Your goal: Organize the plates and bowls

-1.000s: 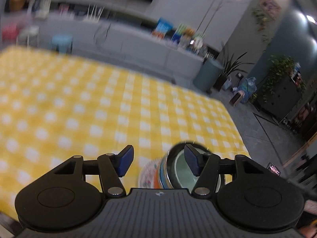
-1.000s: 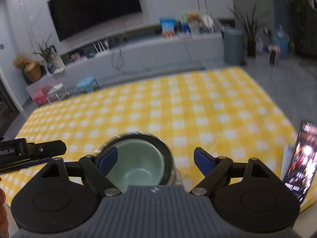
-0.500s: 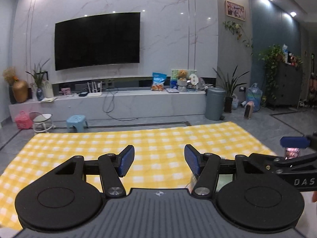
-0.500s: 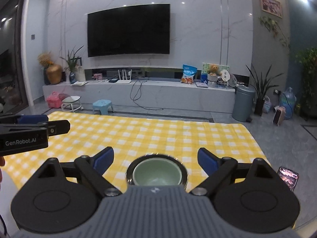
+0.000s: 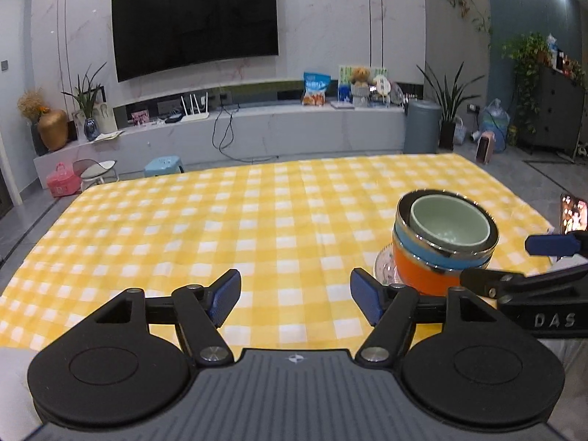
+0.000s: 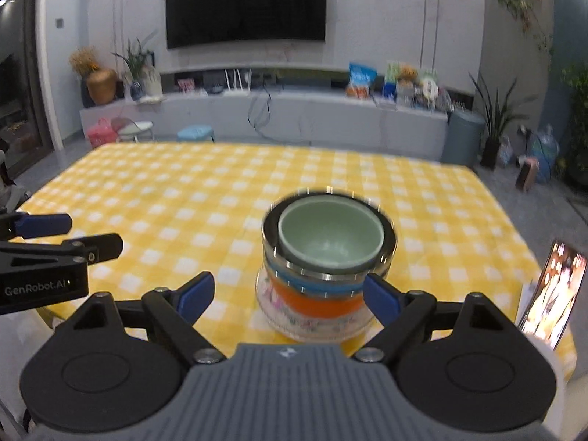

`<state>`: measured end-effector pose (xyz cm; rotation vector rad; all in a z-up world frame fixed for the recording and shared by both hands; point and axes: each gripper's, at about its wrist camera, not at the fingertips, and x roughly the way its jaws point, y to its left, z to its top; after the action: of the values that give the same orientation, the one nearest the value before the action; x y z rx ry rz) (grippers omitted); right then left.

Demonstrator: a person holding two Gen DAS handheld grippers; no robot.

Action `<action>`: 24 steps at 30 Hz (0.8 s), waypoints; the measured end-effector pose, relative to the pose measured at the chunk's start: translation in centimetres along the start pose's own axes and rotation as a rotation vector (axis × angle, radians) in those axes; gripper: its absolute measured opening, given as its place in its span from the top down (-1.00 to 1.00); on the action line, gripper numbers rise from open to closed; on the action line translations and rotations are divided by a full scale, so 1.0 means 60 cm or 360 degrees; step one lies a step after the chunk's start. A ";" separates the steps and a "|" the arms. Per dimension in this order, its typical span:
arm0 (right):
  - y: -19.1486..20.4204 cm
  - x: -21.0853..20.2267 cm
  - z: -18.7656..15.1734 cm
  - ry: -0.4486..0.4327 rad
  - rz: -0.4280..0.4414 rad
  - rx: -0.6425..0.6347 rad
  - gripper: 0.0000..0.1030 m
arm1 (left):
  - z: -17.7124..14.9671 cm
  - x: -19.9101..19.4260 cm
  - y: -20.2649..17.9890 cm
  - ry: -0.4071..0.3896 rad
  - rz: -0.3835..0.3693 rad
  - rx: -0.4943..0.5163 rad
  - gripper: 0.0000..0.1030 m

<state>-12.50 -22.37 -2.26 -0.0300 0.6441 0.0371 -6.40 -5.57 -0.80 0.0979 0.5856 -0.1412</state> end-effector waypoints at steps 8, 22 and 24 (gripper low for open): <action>0.005 0.029 -0.004 0.0116 -0.0053 0.0034 -0.68 | -0.022 0.029 0.007 0.0089 -0.0010 0.0023 -0.62; 0.006 0.035 -0.009 0.0152 -0.0047 0.0060 -0.69 | -0.018 0.025 0.016 0.0103 0.0006 0.0022 -0.63; 0.007 0.035 -0.010 0.0154 -0.0046 0.0057 -0.69 | -0.017 0.024 0.015 0.0104 0.0009 0.0019 -0.63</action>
<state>-11.20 -21.93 -3.99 -0.0065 0.7409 -0.0040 -5.63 -4.69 -2.41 0.1163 0.6495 -0.1366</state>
